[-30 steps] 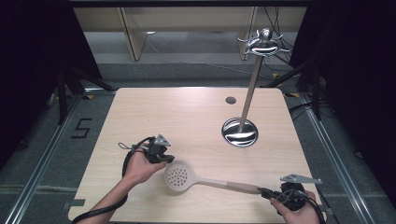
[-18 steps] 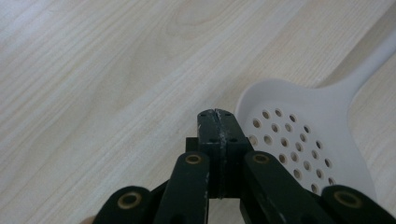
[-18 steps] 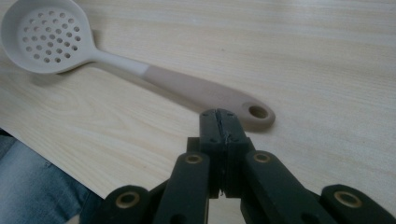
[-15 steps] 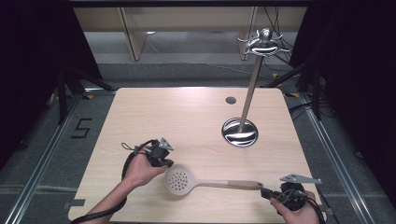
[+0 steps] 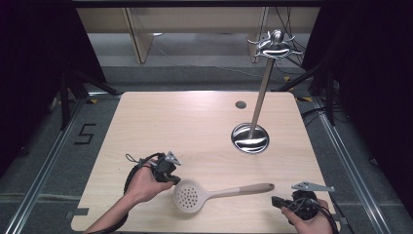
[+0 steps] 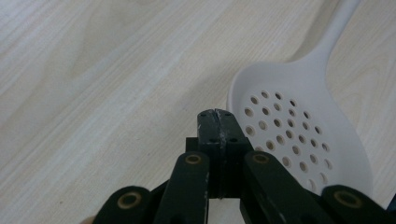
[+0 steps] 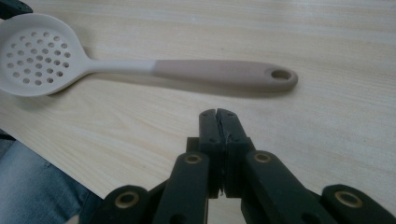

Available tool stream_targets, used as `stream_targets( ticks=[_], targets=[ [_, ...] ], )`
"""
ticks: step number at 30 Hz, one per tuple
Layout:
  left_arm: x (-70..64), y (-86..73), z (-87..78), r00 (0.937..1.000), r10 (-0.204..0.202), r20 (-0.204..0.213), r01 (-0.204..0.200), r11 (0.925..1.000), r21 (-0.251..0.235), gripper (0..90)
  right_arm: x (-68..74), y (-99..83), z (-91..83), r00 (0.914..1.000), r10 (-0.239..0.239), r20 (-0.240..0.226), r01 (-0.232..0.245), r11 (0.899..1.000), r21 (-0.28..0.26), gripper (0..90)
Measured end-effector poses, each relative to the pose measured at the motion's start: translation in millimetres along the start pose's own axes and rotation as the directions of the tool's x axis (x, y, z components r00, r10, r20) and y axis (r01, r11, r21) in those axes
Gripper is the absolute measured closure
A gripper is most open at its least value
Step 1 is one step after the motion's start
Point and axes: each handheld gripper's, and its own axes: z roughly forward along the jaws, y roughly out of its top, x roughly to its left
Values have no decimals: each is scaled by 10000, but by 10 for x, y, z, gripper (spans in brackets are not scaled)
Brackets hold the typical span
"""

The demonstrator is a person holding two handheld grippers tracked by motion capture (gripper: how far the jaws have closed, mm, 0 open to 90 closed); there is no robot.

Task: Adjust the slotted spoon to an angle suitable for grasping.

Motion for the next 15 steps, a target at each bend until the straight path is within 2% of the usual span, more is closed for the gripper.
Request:
stream_targets(
  ticks=[3, 7, 9, 10, 15],
  targets=[
    [-24, -12, -6, 10000, 52, 26, -52, 10000, 30, 893, 7, 1, -6, 10000, 38, 78, -38, 10000, 60, 896],
    [-77, -50, -23, 9996, 138, 235, -137, 9999, -19, 893, -37, 6, 18, 9990, -437, -4, 436, 9989, -162, 893],
    [-88, -59, -23, 9995, 162, 277, -161, 9999, -33, 893, -39, 5, 18, 9989, -458, -33, 457, 9988, -166, 892],
    [-100, -68, -21, 9993, 186, 327, -185, 9998, -38, 893, -29, 4, 12, 9996, -280, 41, 281, 9996, -34, 891],
    [-148, -109, 0, 9981, 185, 583, -183, 9998, -36, 892, -33, 5, 19, 9995, -330, 9, 330, 9994, -92, 887]
  ],
)
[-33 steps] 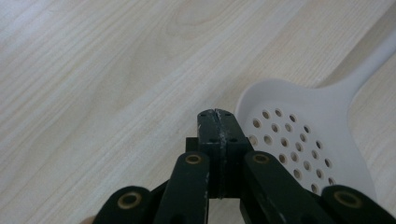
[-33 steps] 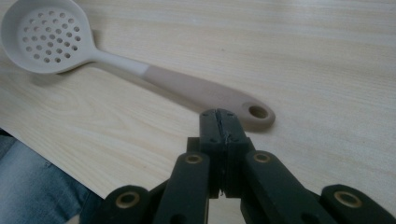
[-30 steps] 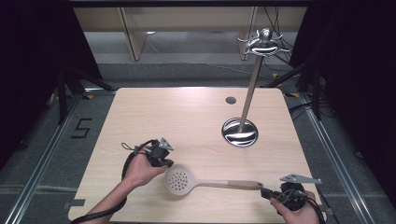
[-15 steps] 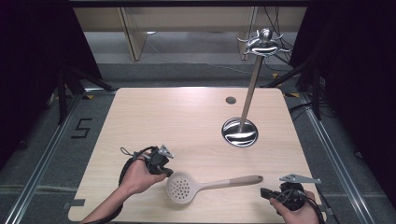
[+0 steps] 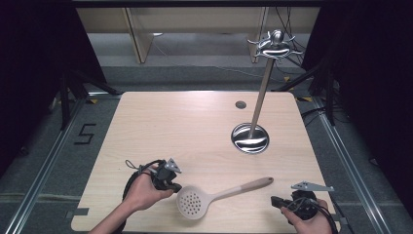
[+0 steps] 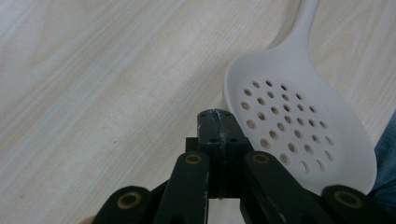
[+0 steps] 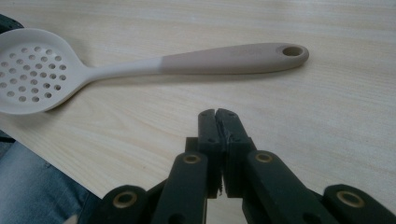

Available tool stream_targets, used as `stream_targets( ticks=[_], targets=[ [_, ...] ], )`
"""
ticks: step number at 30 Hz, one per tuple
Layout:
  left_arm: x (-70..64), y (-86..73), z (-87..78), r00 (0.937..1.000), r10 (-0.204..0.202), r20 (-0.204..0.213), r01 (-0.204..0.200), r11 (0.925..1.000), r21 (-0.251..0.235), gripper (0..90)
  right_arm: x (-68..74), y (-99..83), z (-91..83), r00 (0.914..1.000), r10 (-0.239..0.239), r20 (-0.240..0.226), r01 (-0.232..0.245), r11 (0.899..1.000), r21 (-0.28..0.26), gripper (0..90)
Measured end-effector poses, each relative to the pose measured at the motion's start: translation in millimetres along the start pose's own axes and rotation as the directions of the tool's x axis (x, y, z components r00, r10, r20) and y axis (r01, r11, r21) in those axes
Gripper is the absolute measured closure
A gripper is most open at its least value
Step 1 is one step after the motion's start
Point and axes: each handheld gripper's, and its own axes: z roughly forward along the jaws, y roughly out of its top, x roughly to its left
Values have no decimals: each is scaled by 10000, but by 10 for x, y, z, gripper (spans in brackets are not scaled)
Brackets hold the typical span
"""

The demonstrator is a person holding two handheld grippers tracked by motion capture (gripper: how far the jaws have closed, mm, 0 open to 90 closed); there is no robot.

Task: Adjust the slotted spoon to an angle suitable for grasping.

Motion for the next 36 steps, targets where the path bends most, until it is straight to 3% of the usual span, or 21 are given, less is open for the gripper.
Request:
stream_targets(
  ticks=[4, 6, 7, 12, 17, 18, 19, 20, 22, 24, 25, 26, 27, 28, 29, 30, 31, 32, 33, 34, 36],
  targets=[
    [-35, -28, 37, 9999, 5, 149, -5, 10000, 23, 892, 0, 0, 0, 10000, 30, 15, -30, 10000, -9, 884],
    [-58, -39, 55, 9995, -3, 310, 2, 10000, 37, 892, 28, -4, -9, 9993, 379, -45, -379, 9993, 57, 884],
    [-63, -42, 62, 9996, 34, 287, -35, 10000, 33, 892, 0, 0, -4, 10000, 40, -28, -40, 10000, -8, 884],
    [-67, -68, 85, 9995, 151, 287, -149, 9999, -41, 885, 0, -1, -11, 10000, 41, 51, -40, 10000, -26, 877],
    [-14, -138, 11, 9983, 542, -219, -552, 9973, -490, 821, -12, -5, -3, 9999, 81, -119, -83, 9998, -174, 845],
    [3, -201, -25, 9985, 144, -533, -203, 9935, -1122, 772, -20, -6, -1, 9999, 77, -96, -79, 9997, -231, 819],
    [3, -201, -25, 9985, 144, -533, -203, 9935, -1122, 747, -20, -6, -1, 9999, 77, -96, -79, 9997, -231, 819],
    [34, -255, -90, 9963, 213, -833, -330, 9893, -1424, 747, 11, -11, -1, 9987, 512, -86, -514, 9983, -274, 808],
    [55, -357, -159, 9956, -243, -908, 47, 9778, -2097, 686, -20, 1, -15, 9998, 154, 144, -150, 9995, -289, 778],
    [86, -504, -227, 9944, -665, -822, 402, 9569, -2876, 621, -23, 1, -8, 9995, 227, 231, -218, 9990, -384, 743],
    [107, -583, -251, 9928, -863, -830, 552, 9450, -3225, 603, 5, -5, -14, 9979, 616, 212, -609, 9977, -291, 729],
    [124, -660, -277, 9914, -1041, -795, 727, 9421, -3274, 593, -33, -10, 1, 9997, 230, 79, -226, 9984, -523, 717],
    [148, -791, -313, 9844, -1469, -972, 1045, 9312, -3492, 580, 1, -26, -23, 9980, 604, 166, -598, 9975, -365, 704],
    [148, -791, -313, 9844, -1469, -972, 1045, 9312, -3492, 577, 1, -26, -23, 9980, 604, 166, -598, 9975, -365, 704],
    [188, -870, -348, 9772, -1851, -1038, 1362, 9220, -3623, 575, -35, -38, -30, 9996, 69, 257, -56, 9986, -521, 698],
    [188, -870, -348, 9772, -1851, -1038, 1362, 9220, -3623, 573, -35, -38, -30, 9996, 69, 257, -56, 9986, -521, 698],
    [210, -891, -360, 9745, -1982, -1048, 1444, 9124, -3829, 573, -1, -48, -61, 9982, 540, 277, -525, 9973, -510, 692],
    [207, -896, -349, 9673, -2353, -950, 1756, 8910, -4187, 573, -1, -48, -61, 9982, 540, 277, -525, 9973, -510, 692],
    [221, -902, -363, 9658, -2374, -1044, 1742, 8921, -4169, 573, -34, -40, -66, 9989, 84, 454, -57, 9982, -595, 686],
    [223, -901, -363, 9645, -2399, -1103, 1723, 8885, -4254, 573, -35, -32, -66, 9988, 98, 481, -67, 9979, -642, 676],
    [224, -925, -382, 9661, -2190, -1366, 1443, 8971, -4177, 571, -12, 7, -33, 9986, 4, 530, 30, 9979, -647, 650]
  ],
)
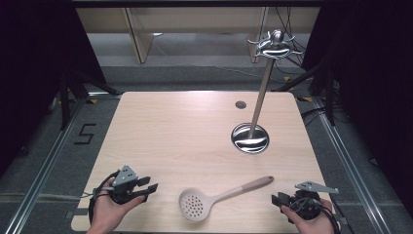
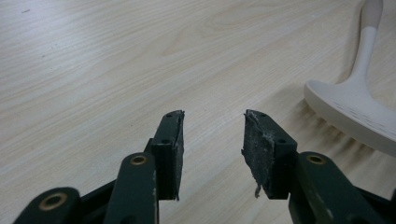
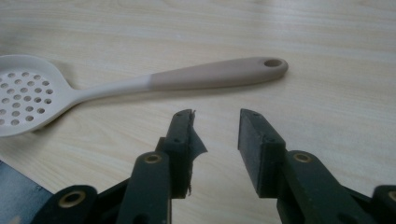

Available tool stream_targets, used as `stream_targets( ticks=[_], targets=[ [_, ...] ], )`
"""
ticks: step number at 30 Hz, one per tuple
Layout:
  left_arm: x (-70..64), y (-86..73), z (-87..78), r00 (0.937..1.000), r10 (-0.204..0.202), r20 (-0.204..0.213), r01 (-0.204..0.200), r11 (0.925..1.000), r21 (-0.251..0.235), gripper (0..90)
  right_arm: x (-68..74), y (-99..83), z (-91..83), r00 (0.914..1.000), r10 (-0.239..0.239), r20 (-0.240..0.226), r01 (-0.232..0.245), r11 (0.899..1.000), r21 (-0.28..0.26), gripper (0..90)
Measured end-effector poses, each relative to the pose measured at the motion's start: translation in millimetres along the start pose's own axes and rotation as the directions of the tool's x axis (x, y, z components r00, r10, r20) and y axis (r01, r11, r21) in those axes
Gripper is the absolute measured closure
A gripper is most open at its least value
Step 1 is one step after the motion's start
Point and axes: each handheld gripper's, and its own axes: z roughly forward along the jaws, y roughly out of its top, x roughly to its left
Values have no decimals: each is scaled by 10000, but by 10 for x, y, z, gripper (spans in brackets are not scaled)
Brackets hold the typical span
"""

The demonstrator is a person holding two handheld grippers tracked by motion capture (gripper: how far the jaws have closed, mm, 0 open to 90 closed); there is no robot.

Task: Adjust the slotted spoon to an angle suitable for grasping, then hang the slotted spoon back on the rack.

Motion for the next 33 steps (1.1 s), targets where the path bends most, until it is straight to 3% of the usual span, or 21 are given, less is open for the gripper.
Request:
stream_targets(
  ticks=[6, 7, 8, 9, 11, 13, 16, 17, 20, 21, 22, 23, 24, 25, 26, 27, 28, 29, 30, 31, 33],
  targets=[
    [-12, -60, -70, 10000, -31, -79, 31, 10000, -86, 570, 49, 75, 80, 9999, -144, -58, 144, 9998, -148, 605],
    [-17, -66, -84, 9999, -25, -146, 25, 10000, -37, 570, 96, 89, 79, 9996, 241, 154, -241, 9997, 35, 596],
    [-21, -65, -94, 10000, 17, -83, -18, 9999, -147, 570, 67, 127, 107, 9994, -214, 283, 219, 9996, -185, 574],
    [-21, -65, -94, 10000, 17, -83, -18, 9999, -147, 568, 67, 127, 107, 9994, -214, 283, 219, 9996, -185, 574],
    [-7, -70, -99, 9999, 62, -122, -62, 10000, -25, 565, 62, 171, 86, 9993, -22, 372, 29, 9998, -194, 534],
    [15, -90, -86, 9999, 25, -136, -22, 9998, 190, 554, 64, 237, 92, 9955, 737, 591, -748, 9970, 173, 482],
    [32, -102, -80, 9999, -116, -74, 117, 9996, 251, 537, 33, 258, 145, 9942, 679, 830, -706, 9971, 293, 453],
    [46, -99, -77, 9999, -81, -70, 82, 9998, 162, 537, 68, 270, 152, 9886, 1253, 837, -1293, 9906, 444, 424],
    [64, -67, -60, 9998, -40, -182, 43, 9999, 145, 531, 32, 320, 212, 9854, 986, 1390, -1116, 9897, 892, 348],
    [44, -53, -40, 9996, -295, -33, 294, 9995, -113, 531, 29, 353, 226, 9826, 1057, 1524, -1229, 9865, 1083, 333],
    [48, -27, -54, 10000, -77, -47, 77, 10000, 45, 530, 33, 391, 257, 9789, 1219, 1638, -1419, 9830, 1164, 318],
    [35, -16, -58, 10000, 12, 68, -12, 10000, 43, 526, 43, 485, 327, 9682, 1756, 1779, -2014, 9696, 1389, 308],
    [35, -16, -58, 10000, 12, 68, -12, 10000, 43, 526, 43, 485, 327, 9682, 1756, 1779, -2014, 9696, 1389, 308],
    [25, -34, -31, 10000, 16, 85, -15, 9999, -102, 526, 76, 589, 404, 9390, 2670, 2167, -3061, 9361, 1730, 307],
    [23, -40, -25, 9999, -53, 128, 55, 9999, -121, 526, 64, 609, 429, 9376, 2674, 2223, -3080, 9353, 1742, 307],
    [23, -40, -25, 9999, -53, 128, 55, 9999, -121, 526, 135, 646, 475, 8947, 3725, 2466, -4152, 8970, 1514, 306],
    [34, -40, -31, 9997, -115, 194, 115, 9999, 6, 526, 135, 646, 475, 8947, 3725, 2466, -4152, 8970, 1514, 306],
    [37, -38, -26, 9998, -147, 134, 149, 9998, -111, 527, 46, 665, 494, 9280, 2893, 2349, -3312, 9291, 1645, 306],
    [46, -30, -32, 9999, -64, 151, 66, 9999, -120, 526, 68, 724, 545, 8942, 3557, 2719, -4090, 8960, 1731, 306],
    [48, -27, -38, 9998, -59, 167, 60, 10000, -76, 526, 68, 724, 545, 8942, 3557, 2719, -4090, 8960, 1731, 306],
    [42, -33, -20, 9999, -82, 125, 84, 9998, -163, 527, -20, 743, 625, 9191, 2788, 2785, -3372, 9222, 1894, 305]
  ],
)
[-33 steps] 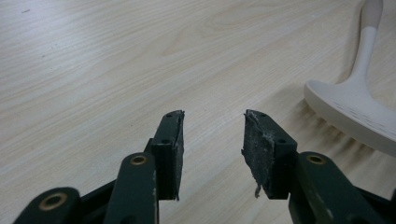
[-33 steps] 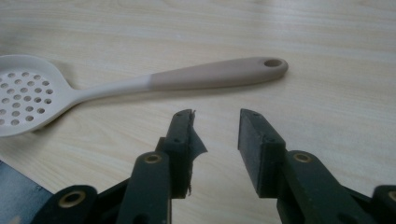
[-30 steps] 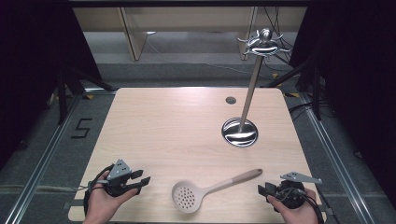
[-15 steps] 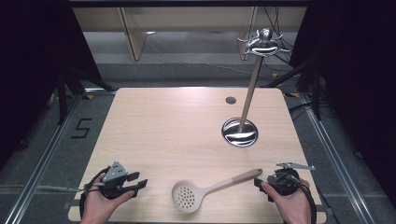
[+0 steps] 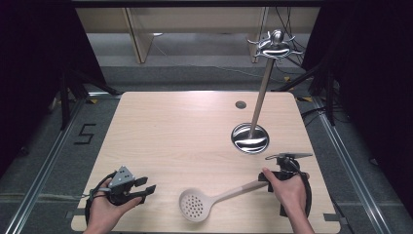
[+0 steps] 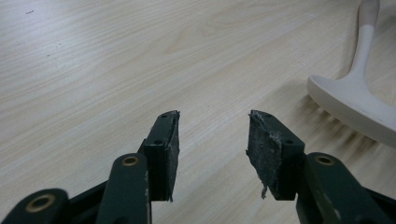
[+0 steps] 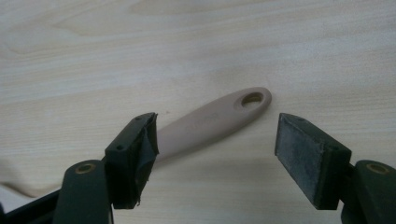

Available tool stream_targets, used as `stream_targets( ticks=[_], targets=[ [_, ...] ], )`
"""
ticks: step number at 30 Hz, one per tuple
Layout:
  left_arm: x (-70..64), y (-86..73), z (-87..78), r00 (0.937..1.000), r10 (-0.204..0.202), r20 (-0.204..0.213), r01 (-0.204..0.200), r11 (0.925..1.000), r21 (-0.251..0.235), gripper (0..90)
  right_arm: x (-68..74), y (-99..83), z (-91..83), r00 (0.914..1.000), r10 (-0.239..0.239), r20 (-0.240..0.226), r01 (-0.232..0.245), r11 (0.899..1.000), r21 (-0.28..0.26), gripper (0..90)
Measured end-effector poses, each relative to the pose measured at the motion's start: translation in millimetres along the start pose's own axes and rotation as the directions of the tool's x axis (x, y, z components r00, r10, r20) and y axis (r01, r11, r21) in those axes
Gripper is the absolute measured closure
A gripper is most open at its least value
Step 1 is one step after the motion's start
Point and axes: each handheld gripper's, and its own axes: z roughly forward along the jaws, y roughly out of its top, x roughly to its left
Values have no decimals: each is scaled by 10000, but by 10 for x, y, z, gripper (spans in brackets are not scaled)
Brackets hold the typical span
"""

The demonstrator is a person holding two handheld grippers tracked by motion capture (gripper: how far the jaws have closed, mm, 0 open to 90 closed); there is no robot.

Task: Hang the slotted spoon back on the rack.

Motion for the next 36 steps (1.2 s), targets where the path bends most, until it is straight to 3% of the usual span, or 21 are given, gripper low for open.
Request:
stream_targets(
  ticks=[1, 2, 4, 6, 7, 8, 10, 15, 17, 18, 19, 20, 22, 23, 28, 29, 30, 31, 33, 35, 36],
  targets=[
    [0, 0, 0, 10000, 0, 0, 0, 10000, 0, 527, 0, 0, 0, 10000, 0, 0, 0, 10000, 0, 305],
    [-6, 10, 3, 9999, 84, -60, -83, 9999, 125, 527, 103, 9, 3, 9940, 1089, 60, -1091, 9910, 776, 301],
    [-16, 18, 17, 10000, 26, 18, -26, 9998, 216, 527, 89, 19, 50, 9955, 924, 227, -941, 9917, 879, 301],
    [-23, 11, 29, 9999, 125, 55, -127, 9996, 272, 527, 133, 35, 79, 9868, 1620, 52, -1617, 9817, 1002, 301],
    [-23, 11, 29, 9999, 125, 55, -127, 9996, 272, 526, 133, 35, 79, 9868, 1620, 52, -1617, 9817, 1002, 301],
    [-19, 0, 35, 9998, 217, -44, -215, 9992, 325, 526, 84, 38, 127, 9958, 894, 207, -910, 9913, 948, 301],
    [-14, 1, 24, 9998, 219, 19, -220, 9985, 494, 526, 157, 40, 149, 9860, 1651, 223, -1665, 9791, 1163, 301],
    [-3, -11, -8, 10000, 79, 18, -80, 9996, 268, 525, 165, 46, 209, 9928, 1110, 451, -1157, 9857, 1225, 293],
    [3, -17, -15, 10000, -49, -15, 49, 9997, 221, 524, 240, 69, 213, 9826, 1790, 505, -1844, 9728, 1402, 286],
    [16, -21, -16, 10000, 15, 10, -15, 9997, 242, 524, 199, 62, 218, 9911, 1154, 658, -1235, 9827, 1377, 281],
    [16, -21, -16, 10000, 15, 10, -15, 9997, 242, 524, 199, 62, 218, 9911, 1154, 658, -1235, 9827, 1377, 281],
    [17, -15, -16, 10000, 20, -2, -20, 9996, 269, 524, 181, 65, 237, 9962, 685, 540, -771, 9809, 1784, 261],
    [16, -9, -16, 10000, -8, 35, 7, 9995, 324, 524, 199, 76, 242, 9946, 923, 479, -994, 9794, 1755, 256],
    [14, -11, -8, 10000, 38, 21, -39, 9996, 272, 524, 188, 83, 258, 9970, 532, 559, -620, 9837, 1688, 248],
    [11, -13, 2, 9999, -14, 118, 10, 9995, 319, 524, 219, 123, 270, 9959, 697, 583, -792, 9802, 1813, 245],
    [10, -13, 1, 9999, -12, 125, 8, 9994, 335, 524, 287, 144, 275, 9850, 1571, 718, -1686, 9646, 2026, 244],
    [8, -14, 3, 9999, 6, 132, -10, 9995, 311, 524, 287, 144, 275, 9850, 1571, 718, -1686, 9646, 2026, 244],
    [4, -13, 1, 9999, -4, 135, -1, 9994, 341, 524, 208, 138, 298, 9960, 557, 694, -675, 9811, 1811, 245],
    [6, -17, 7, 10000, 58, -1, -58, 9993, 373, 524, 232, 161, 294, 9930, 937, 720, -1067, 9728, 2056, 248],
    [-10, -25, 15, 9998, -153, 122, 150, 9994, 306, 525, 207, 166, 307, 9947, 780, 674, -902, 9747, 2043, 251],
    [-6, -22, 14, 9999, -15, 114, 11, 9995, 322, 525, 232, 189, 314, 9904, 1217, 657, -1326, 9705, 2012, 251]
  ],
)
